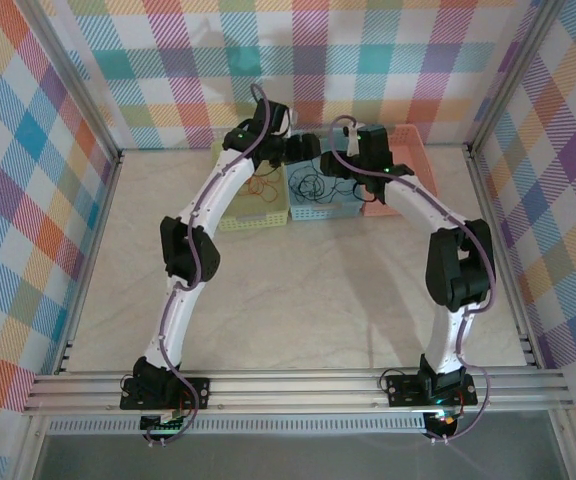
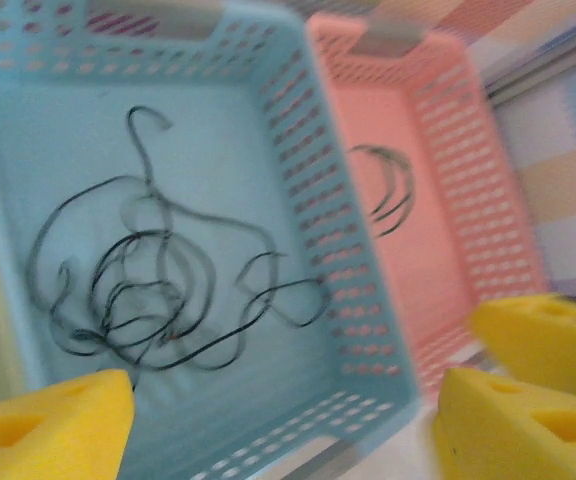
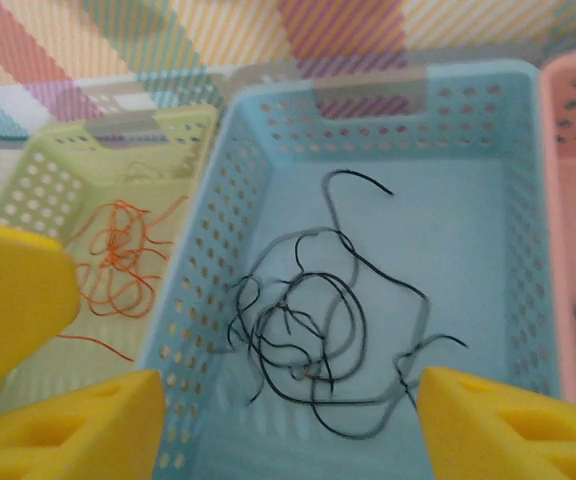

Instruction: Untangle the cables

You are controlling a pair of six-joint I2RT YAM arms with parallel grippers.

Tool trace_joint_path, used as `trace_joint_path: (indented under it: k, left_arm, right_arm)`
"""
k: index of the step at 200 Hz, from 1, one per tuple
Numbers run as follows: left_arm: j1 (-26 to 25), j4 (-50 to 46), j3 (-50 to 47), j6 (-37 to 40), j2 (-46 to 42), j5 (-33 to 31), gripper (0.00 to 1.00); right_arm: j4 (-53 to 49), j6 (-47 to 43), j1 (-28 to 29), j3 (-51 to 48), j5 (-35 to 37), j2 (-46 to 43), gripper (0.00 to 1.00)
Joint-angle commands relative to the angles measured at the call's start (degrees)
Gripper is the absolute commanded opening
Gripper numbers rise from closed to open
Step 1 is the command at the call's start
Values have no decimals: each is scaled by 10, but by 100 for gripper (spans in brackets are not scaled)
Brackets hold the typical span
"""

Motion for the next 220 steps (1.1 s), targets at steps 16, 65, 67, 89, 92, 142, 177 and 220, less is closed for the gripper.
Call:
trace_joint_path:
  k: [16,65,67,89,92,142,177,220]
  left_arm:
    - [4,80,-258,44,-242,-60,87]
    - [6,285,-767,84,-630,-212,89]
    - [6,304,-788,86,-645,-223,89]
    - [7,439,-1004,161,-805,-317,89]
    - [7,464,-1036,173,-826,-332,89]
    - [9,616,-1261,266,-909,-453,99]
    - [89,731,-1302,256,-797,-396,100]
    - [187,815,-1253,213,-623,-275,98]
  right_arm:
    - [20,-7,-23,-129,15,-155,69]
    - [94,-54,-34,-392,68,-376,86]
    - [95,-54,-35,-400,72,-383,87]
    - [124,-53,-38,-493,101,-447,93]
    - [134,-52,-39,-506,104,-455,94]
    - [297,-73,-39,-676,175,-516,100]
    - [314,-115,-49,-698,198,-503,100]
    - [508,-97,-116,-754,159,-415,100]
